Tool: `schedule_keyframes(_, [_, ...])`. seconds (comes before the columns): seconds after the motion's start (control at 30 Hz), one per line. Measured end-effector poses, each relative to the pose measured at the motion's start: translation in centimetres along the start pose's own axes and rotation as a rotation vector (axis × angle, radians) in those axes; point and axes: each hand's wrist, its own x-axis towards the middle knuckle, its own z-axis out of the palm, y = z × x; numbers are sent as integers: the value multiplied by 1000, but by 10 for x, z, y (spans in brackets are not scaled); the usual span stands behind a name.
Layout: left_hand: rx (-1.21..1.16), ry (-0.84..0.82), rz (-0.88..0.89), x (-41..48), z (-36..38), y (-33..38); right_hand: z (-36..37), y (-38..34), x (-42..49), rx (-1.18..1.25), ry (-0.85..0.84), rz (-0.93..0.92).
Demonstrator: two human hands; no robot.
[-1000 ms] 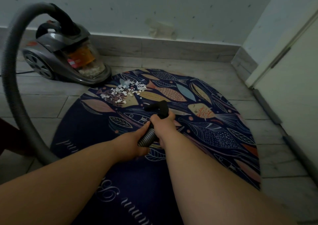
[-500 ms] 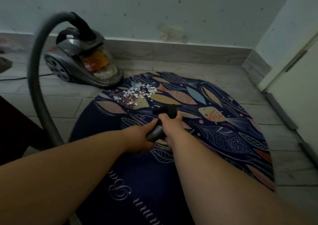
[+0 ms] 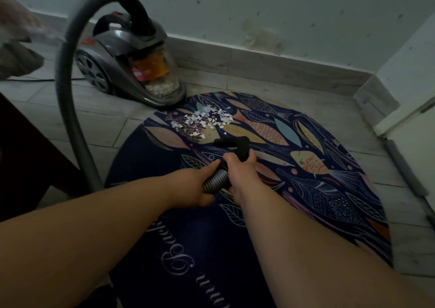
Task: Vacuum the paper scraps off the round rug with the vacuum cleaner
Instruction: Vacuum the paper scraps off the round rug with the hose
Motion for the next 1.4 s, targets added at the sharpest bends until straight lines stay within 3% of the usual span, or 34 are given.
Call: schedule_keyframes(1.4, [-123,110,-153,-12,-17,-79,103,-14,6,-182,-128,-59])
